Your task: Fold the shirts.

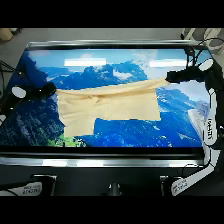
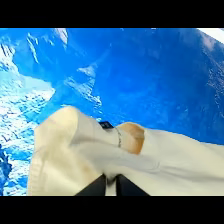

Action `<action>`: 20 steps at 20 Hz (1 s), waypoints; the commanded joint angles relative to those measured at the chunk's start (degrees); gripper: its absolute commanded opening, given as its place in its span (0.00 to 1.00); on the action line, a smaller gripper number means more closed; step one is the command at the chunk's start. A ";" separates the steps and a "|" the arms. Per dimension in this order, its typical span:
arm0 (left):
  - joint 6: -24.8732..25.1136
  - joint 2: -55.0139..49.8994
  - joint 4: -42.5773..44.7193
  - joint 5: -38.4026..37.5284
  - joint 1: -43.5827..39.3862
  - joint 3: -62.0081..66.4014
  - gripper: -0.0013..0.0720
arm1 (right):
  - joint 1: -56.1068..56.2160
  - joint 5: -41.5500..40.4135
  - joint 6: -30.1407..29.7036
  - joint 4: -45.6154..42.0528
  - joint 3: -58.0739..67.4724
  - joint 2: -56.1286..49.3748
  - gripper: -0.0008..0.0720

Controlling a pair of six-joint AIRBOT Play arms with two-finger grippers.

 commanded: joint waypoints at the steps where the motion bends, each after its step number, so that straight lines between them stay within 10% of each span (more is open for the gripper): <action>1: -1.25 -3.72 -3.48 -5.44 0.61 0.74 0.65 | -0.44 4.15 -0.83 1.99 0.00 -1.46 0.60; 3: -0.74 -3.69 1.09 -17.14 4.02 2.80 0.81 | -1.57 13.29 -6.27 -0.46 -0.02 -0.20 0.70; 7: 2.05 -3.65 10.71 -37.59 11.06 2.64 0.63 | -3.67 32.02 -7.34 -11.52 -4.00 0.37 0.56; 20: 6.80 -5.97 -1.16 -26.14 7.32 -6.34 0.62 | -2.86 29.24 -7.32 -8.74 -13.88 3.39 0.55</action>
